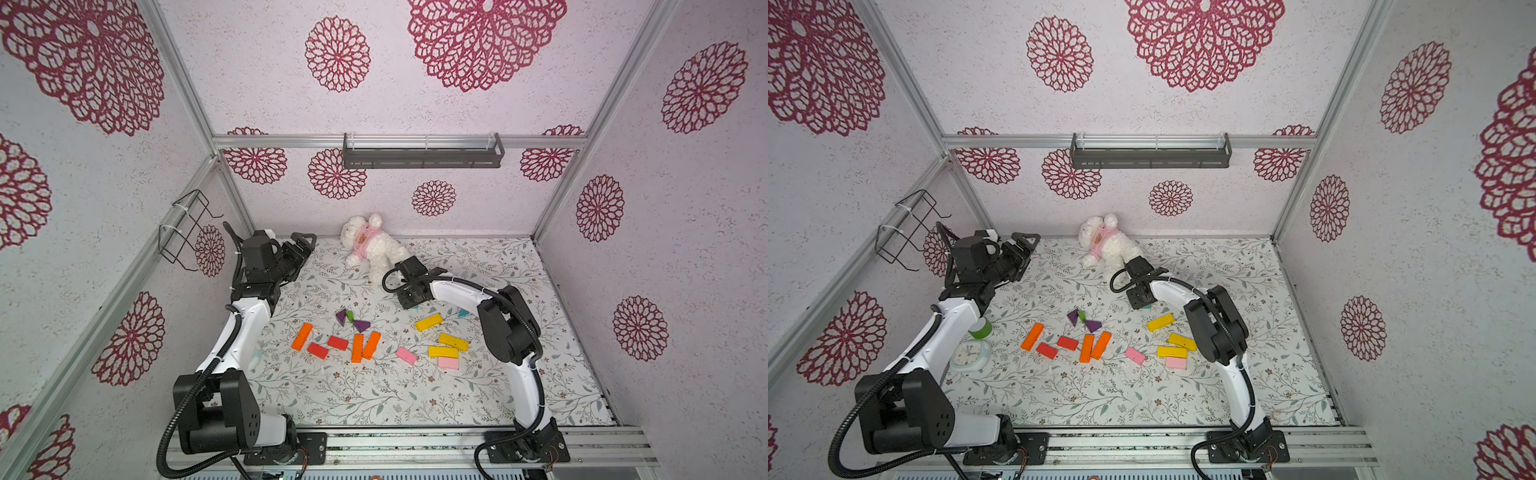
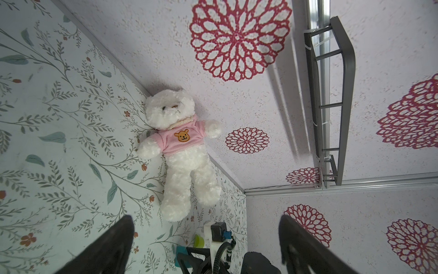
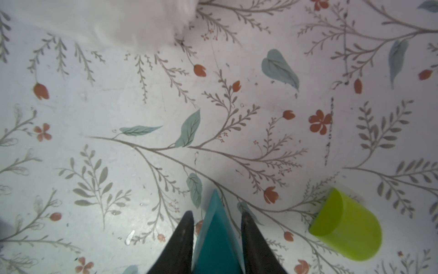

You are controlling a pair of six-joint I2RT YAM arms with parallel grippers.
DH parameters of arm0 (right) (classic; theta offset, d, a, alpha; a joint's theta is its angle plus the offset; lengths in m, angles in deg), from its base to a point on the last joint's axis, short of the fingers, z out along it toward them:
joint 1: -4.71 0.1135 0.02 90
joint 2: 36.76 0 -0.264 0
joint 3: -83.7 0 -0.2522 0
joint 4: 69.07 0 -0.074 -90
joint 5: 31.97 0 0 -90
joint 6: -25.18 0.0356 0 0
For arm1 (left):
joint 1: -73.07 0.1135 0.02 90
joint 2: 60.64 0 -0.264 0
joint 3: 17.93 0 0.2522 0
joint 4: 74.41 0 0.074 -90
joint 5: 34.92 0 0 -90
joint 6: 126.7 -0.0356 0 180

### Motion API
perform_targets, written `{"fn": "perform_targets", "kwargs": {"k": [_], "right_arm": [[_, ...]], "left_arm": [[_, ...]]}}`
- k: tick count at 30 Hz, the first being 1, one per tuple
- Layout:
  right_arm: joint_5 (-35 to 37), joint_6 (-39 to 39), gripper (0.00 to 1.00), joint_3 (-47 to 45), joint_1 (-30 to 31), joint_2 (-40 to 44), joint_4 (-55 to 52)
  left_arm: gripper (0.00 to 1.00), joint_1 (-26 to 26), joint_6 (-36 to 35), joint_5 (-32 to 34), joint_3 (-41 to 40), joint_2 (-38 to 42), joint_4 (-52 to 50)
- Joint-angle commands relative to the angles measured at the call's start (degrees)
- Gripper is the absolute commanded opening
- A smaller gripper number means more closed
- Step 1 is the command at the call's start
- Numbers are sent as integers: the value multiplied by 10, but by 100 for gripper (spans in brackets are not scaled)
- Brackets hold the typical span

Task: Assemble a carrot with building blocks
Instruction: Adjust the building block at the center of the board.

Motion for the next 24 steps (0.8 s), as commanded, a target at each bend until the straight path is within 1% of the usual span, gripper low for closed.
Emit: {"fn": "perform_targets", "kwargs": {"k": [1,11,18,24], "right_arm": [[14,26,35,-9,6,9,5],[10,26,34,-40,17,24,20],[4,15,33,-39,18,26,20],[32,15,42,-21,19,45,7]], "left_arm": [[97,0,9,2,9,-8,-1],[97,0,9,2,9,-8,0],[97,0,8,1,9,-8,0],[97,0,6,-1,10,-10,1]]}}
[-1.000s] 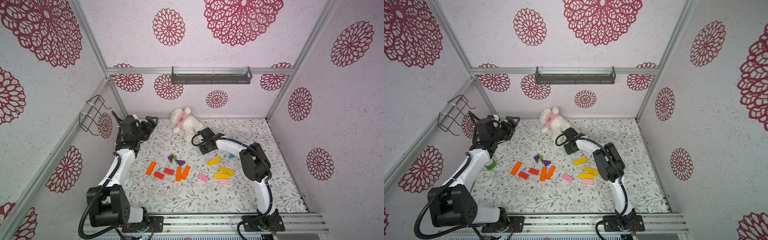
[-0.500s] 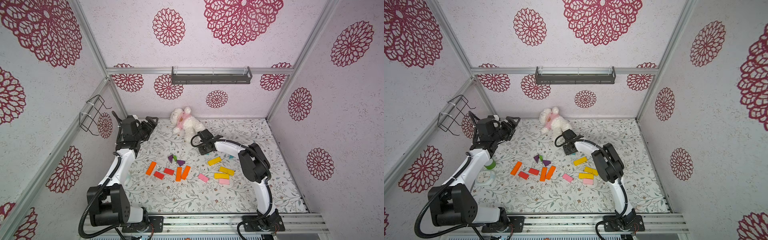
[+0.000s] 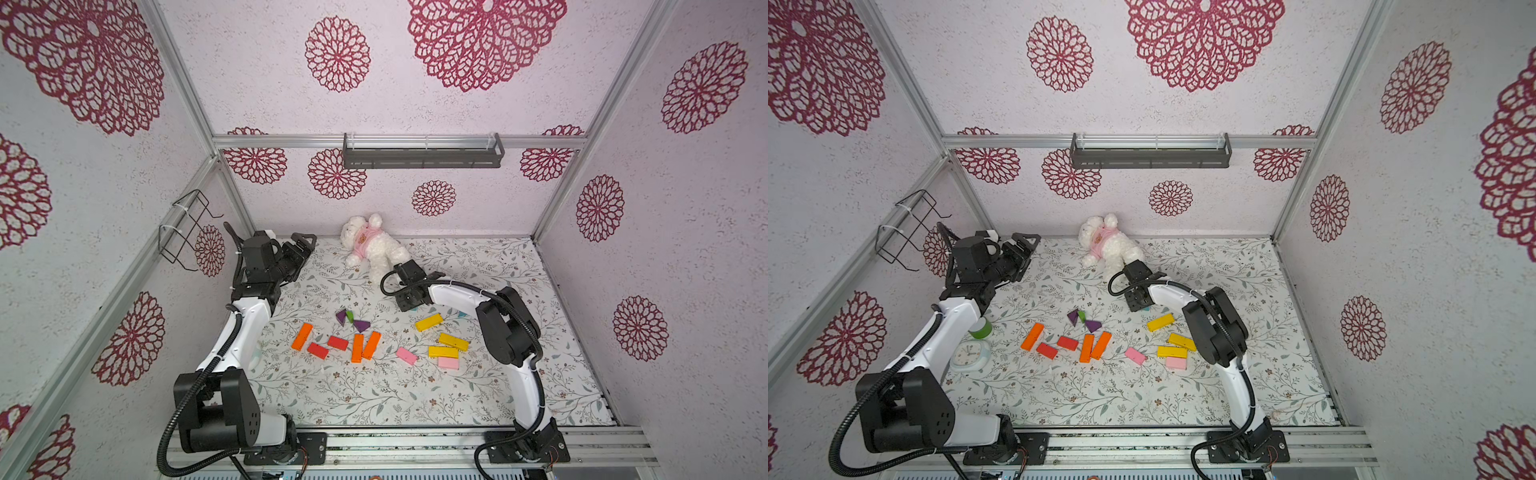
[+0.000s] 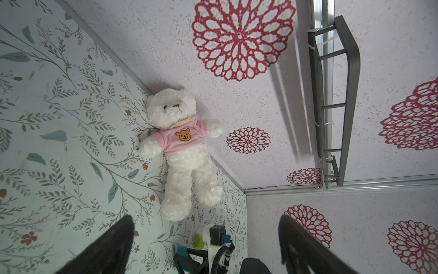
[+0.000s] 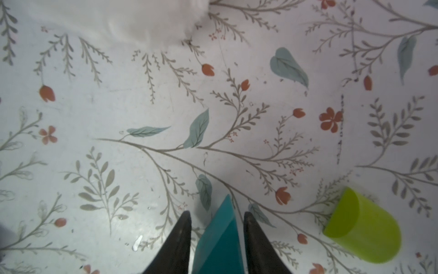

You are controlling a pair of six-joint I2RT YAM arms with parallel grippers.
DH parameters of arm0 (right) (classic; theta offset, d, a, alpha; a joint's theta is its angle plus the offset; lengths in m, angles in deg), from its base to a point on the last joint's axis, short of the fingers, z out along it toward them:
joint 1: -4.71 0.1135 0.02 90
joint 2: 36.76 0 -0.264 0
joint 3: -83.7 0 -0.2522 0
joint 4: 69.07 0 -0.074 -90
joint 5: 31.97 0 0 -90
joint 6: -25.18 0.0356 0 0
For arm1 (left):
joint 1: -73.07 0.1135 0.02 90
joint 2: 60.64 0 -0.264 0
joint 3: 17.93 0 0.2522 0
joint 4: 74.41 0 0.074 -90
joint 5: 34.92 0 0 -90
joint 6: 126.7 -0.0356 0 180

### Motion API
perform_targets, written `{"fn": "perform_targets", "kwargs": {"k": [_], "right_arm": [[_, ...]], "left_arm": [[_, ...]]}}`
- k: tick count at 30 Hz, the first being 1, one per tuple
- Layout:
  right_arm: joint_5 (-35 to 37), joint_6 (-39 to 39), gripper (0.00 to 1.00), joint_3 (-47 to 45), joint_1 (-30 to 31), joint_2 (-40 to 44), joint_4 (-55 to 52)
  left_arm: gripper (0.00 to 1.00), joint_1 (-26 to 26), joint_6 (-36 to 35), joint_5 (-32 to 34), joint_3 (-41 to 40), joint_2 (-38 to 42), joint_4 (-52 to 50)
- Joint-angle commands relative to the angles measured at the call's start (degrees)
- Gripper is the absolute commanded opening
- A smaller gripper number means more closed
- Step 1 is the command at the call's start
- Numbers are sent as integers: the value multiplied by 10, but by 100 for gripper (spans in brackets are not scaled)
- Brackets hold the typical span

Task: Assemble a carrot with building blocks
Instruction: Adjust the building block at the center of the board.

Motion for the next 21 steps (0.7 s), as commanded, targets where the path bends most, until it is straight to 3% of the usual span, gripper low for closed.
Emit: {"fn": "perform_targets", "kwargs": {"k": [1,5,12,21], "right_arm": [[25,1,45,15,5,43,-28],[49,3,51,55,4,57,-48],[95,17,51,70,-33,77,-70],[26,41,54,80,-111,30,-104]], "left_arm": [[97,-1,6,-2,11,-6,2],[97,0,5,-2,10,-9,2],[97,0,6,-2,11,-9,1],[97,-1,9,-5,13,-12,-3]]}}
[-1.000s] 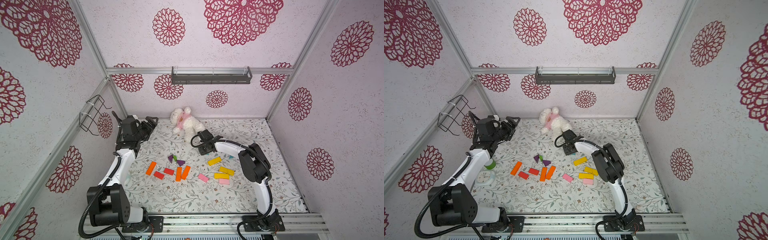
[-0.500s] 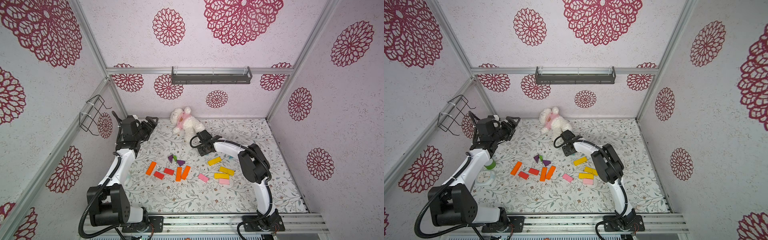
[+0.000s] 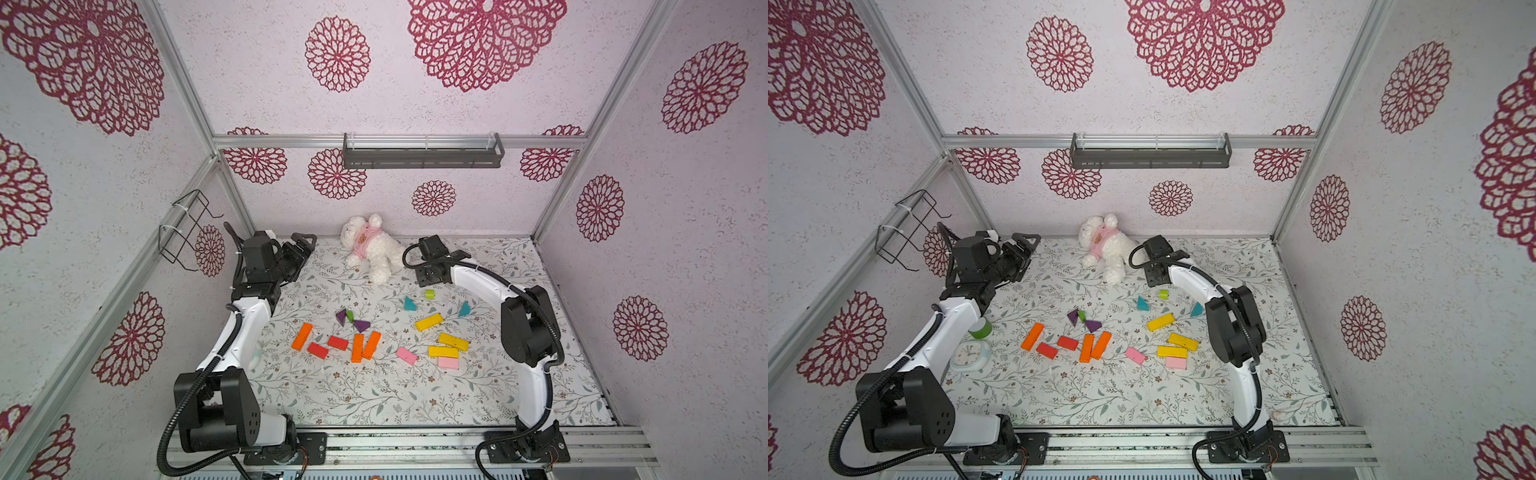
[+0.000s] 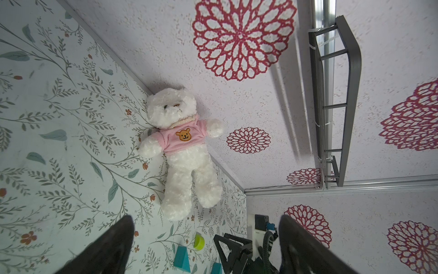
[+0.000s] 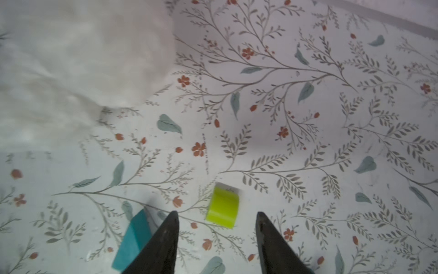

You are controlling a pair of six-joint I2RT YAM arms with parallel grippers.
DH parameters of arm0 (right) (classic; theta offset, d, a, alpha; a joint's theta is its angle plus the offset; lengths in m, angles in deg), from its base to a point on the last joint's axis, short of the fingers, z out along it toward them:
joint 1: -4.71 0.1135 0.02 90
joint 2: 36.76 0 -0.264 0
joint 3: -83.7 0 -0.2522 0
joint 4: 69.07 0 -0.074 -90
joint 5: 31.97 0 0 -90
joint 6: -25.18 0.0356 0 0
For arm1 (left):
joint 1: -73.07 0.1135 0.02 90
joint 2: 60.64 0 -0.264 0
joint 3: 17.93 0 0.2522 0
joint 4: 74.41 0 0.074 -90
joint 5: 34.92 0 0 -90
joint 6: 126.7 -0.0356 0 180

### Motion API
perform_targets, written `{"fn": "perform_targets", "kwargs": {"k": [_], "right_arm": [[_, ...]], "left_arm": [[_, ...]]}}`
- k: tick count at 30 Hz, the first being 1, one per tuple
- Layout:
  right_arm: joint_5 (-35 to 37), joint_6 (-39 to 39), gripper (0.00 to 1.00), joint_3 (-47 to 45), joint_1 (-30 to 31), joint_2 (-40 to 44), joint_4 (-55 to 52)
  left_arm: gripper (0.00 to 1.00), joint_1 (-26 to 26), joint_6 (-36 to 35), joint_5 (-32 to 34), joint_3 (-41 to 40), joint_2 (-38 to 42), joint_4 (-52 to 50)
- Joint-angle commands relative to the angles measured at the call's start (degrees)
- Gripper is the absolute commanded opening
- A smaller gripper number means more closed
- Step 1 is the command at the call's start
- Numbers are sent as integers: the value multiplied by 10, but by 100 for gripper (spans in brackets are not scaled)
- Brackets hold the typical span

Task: Assemble a carrot with building blocks
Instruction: Adjust the building block at the center of the board.

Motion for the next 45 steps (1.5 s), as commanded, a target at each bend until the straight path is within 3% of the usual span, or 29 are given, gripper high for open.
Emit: {"fn": "perform_targets", "kwargs": {"k": [1,14,24,35,42,45], "right_arm": [[-28,22,54,12,-15,-19,-32],[-81,39,55,24,-22,-72,-11],[-88,33,42,4,-9,-74,1],[-87,-7,30,-82,14,-14,42],[-82,-26,30,-131,17,24,43],[-78,-35,41,-146,17,35,42]], "left_arm": [[97,0,7,-4,13,-11,-3],[97,-1,7,-6,15,-18,-9],[97,-1,7,-9,18,-23,-12],[97,-1,7,-9,17,-20,-11],[97,-2,7,-9,16,-20,-9],[97,-3,7,-9,16,-21,-8]]}}
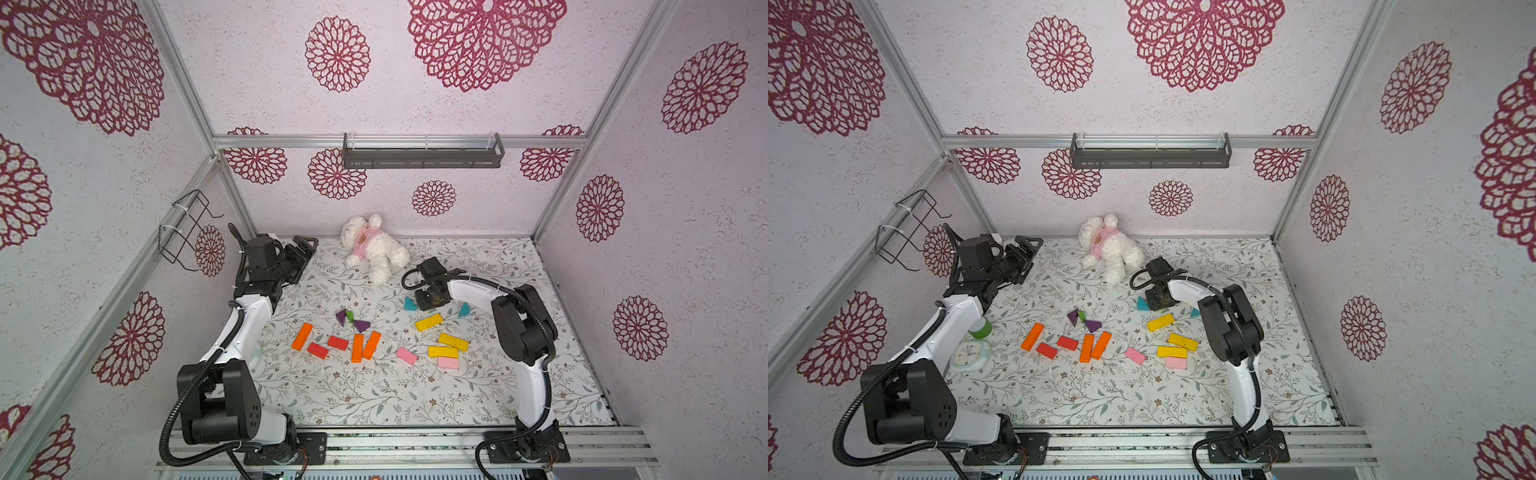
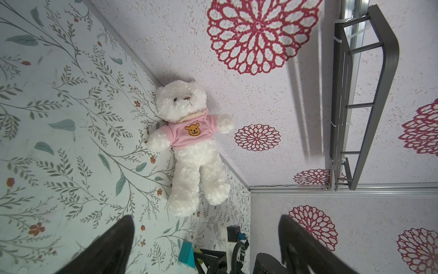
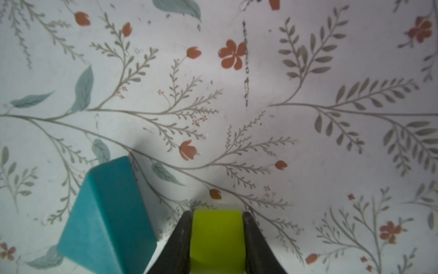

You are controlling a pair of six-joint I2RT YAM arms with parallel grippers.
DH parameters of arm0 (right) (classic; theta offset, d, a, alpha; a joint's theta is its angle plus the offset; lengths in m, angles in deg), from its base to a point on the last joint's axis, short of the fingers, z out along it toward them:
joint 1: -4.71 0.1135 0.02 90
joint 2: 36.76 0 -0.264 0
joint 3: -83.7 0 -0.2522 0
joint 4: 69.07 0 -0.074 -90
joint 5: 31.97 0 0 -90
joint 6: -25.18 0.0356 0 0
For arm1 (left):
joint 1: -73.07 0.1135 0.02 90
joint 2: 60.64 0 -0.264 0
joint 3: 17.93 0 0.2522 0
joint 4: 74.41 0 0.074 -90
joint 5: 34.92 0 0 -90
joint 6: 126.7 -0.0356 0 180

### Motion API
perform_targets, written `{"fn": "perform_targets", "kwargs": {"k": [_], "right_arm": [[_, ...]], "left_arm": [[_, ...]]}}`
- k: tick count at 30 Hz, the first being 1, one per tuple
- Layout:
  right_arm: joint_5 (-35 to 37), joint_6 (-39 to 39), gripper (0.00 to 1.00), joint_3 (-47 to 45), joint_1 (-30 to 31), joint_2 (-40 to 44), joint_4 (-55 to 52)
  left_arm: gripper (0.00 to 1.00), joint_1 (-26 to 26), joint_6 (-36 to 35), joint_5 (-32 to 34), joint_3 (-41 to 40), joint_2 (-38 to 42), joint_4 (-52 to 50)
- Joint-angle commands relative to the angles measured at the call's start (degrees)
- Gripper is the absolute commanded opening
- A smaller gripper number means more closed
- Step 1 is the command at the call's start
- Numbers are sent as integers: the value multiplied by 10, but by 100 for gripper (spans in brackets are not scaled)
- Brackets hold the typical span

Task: Assemble a carrot with building blocks
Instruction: Adjust the building block at the center of the board.

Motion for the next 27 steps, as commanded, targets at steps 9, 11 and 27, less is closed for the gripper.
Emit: {"fn": "perform_targets", "kwargs": {"k": [9,11,27], "right_arm": [[13,-29,47,-23,-1,66,-29],[19,-34,47,-30,-2,65,-35],[29,-49,43,-46,-15,64,-48]], "left_arm": [[97,-5,7,-8,13,-3,5],[97,-5,6,-8,13,-3,5],[97,-6,7,-8,13,-4,7]]}}
